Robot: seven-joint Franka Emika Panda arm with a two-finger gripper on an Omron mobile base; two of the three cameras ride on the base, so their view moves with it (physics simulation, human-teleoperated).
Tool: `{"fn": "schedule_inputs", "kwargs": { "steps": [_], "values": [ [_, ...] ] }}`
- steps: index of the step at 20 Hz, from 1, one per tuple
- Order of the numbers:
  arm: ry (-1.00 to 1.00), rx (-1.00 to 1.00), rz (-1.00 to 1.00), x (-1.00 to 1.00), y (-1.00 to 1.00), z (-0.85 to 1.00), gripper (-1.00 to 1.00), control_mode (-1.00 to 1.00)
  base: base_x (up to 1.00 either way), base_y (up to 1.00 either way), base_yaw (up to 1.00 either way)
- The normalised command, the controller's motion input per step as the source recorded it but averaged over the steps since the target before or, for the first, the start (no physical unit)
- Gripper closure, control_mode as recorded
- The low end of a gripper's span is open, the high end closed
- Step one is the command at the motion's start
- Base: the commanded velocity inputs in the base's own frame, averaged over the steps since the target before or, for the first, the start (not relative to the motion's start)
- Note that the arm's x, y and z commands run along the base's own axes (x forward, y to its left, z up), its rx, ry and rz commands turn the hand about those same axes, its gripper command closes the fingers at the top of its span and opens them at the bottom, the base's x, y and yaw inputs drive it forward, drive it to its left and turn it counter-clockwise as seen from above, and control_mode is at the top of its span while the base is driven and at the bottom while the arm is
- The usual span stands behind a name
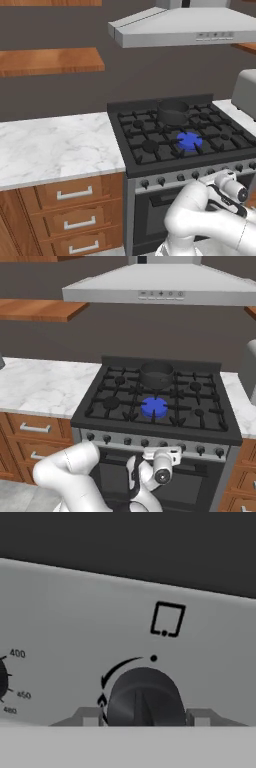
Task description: Turn on the front center burner of the stove.
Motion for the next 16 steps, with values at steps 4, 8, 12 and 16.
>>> {"fn": "schedule_inputs", "kwargs": {
  "steps": [4,8,12,16],
  "values": [
    [-0.03,-0.36,0.39,-0.12,-0.66,0.07,1.00,-1.00,0.00,0.00,0.00],
    [0.00,-0.42,0.40,-0.01,-0.60,0.06,1.00,-1.00,0.00,0.00,0.00],
    [0.01,-0.33,0.35,0.00,-0.56,0.00,1.00,-1.00,0.00,0.00,0.00],
    [0.01,-0.23,0.41,0.00,-0.51,-0.01,1.00,-1.00,0.00,0.00,0.00]
  ]
}}
